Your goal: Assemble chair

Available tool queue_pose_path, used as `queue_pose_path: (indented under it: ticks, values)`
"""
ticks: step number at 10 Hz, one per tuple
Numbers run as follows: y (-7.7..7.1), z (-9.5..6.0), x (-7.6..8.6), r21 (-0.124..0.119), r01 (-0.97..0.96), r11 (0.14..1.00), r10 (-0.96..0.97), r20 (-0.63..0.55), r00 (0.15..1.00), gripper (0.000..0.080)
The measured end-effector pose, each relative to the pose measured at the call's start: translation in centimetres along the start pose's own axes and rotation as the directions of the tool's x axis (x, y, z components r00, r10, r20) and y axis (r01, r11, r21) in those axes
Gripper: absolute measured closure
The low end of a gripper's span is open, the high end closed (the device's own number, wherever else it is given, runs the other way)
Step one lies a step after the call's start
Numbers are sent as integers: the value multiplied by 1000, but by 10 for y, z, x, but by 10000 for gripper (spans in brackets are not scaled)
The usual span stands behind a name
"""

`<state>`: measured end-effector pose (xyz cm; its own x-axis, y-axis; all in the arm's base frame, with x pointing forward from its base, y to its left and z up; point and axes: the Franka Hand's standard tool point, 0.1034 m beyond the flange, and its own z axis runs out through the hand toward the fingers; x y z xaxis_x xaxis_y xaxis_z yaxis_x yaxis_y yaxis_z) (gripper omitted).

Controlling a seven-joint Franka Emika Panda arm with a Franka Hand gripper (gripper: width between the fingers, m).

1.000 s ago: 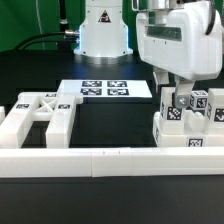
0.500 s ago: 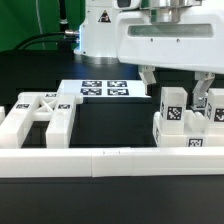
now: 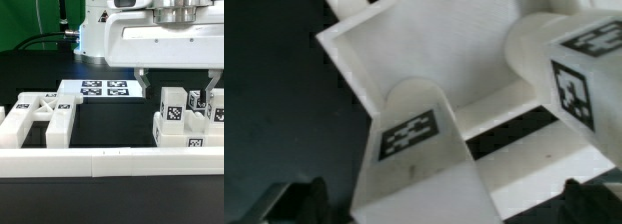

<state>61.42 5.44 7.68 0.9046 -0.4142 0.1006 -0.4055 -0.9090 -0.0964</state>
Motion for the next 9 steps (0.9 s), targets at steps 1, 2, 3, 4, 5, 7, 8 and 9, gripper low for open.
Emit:
queue_pose_path:
  ticks: [1, 2, 3, 4, 5, 7, 8, 9]
  values:
    - [1, 0, 0, -1, 66, 998, -66, -1, 998, 151]
    - [3, 1, 0, -3, 119, 993, -119, -7, 993, 151]
    - [3, 1, -1, -9, 143, 990, -143, -9, 990, 151]
    - [3, 1, -1, -22, 182, 983, -182, -10, 983, 274]
    - [4, 2, -1, -22, 172, 985, -172, -9, 985, 415]
    - [4, 2, -1, -22, 168, 985, -169, -9, 986, 514]
    - [4, 2, -1, -22, 152, 988, -153, -9, 988, 514]
    - [3, 2, -1, -19, 92, 996, -92, -9, 996, 514]
